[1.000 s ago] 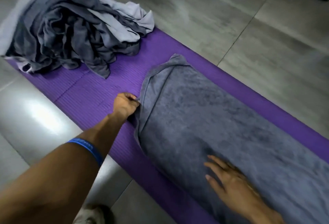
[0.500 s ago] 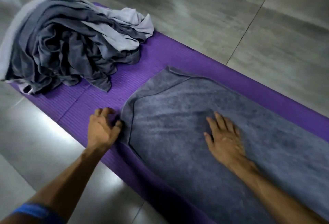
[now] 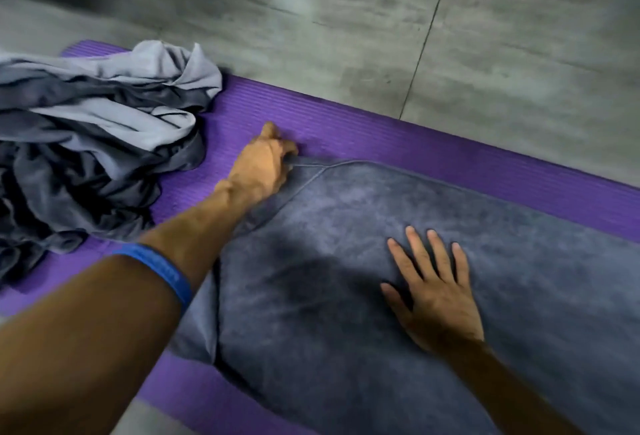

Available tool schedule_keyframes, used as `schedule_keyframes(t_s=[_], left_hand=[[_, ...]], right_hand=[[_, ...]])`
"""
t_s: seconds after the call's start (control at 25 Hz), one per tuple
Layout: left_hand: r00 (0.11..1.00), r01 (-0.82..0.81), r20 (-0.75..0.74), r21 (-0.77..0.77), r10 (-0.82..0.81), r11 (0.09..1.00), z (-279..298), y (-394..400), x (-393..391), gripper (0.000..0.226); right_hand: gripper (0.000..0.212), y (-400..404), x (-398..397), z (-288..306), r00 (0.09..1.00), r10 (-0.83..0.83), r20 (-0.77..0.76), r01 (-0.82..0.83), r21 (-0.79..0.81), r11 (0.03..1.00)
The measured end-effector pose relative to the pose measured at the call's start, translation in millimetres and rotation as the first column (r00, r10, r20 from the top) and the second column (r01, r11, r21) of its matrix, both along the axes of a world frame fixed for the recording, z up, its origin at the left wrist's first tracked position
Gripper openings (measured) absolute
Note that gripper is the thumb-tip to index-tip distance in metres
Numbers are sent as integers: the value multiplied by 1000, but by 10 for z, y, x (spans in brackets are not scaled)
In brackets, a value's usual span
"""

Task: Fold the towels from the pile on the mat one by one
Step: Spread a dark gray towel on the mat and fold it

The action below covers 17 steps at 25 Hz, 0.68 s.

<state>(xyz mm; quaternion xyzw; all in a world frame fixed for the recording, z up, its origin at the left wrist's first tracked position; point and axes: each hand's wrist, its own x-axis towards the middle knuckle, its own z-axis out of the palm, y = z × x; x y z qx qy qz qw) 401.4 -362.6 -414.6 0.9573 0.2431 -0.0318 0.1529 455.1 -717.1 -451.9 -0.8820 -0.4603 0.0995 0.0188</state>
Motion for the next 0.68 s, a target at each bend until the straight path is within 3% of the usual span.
schedule_keyframes(t_s=[0.04, 0.12, 0.2, 0.24, 0.32, 0.4, 0.44, 0.56, 0.68], left_hand=[[1000, 17, -4, -17, -17, 1000, -3, 83, 110, 25], [974, -203, 64, -168, 216, 965, -11, 162, 261, 16], [827, -433, 176, -408, 534, 804, 22, 90, 328, 29], [771, -462, 232, -437, 593, 772, 20, 18, 284, 37], [868, -328, 324, -192, 375, 925, -39, -189, 34, 38], [965, -101, 244, -4, 99, 995, -157, -396, -263, 41], [984, -63, 170, 40, 55, 997, -217, -424, -340, 48], [998, -42, -36, 136, 47, 990, -247, -324, -111, 56], [984, -131, -119, 27, 133, 991, -32, -421, -43, 62]], right_hand=[[67, -7, 4, 0, 1000, -3, -2, 3, 7, 1000], [66, -2, -8, -1, 1000, -1, 4, 1, 13, 1000], [66, 4, -4, -16, 1000, 3, 15, -3, 19, 1000], [66, 11, 1, -22, 1000, 5, 16, -5, 22, 1000], [67, 16, -10, -32, 1000, 7, 10, -7, 21, 1000], [68, -1, -2, -37, 1000, 2, 9, -2, 14, 1000], [68, -1, -5, -31, 1000, 1, 7, -1, 13, 1000], [69, 6, -23, -34, 1000, 2, 7, -2, 19, 1000], [69, 13, -18, -25, 1000, 5, -6, -5, 26, 1000]])
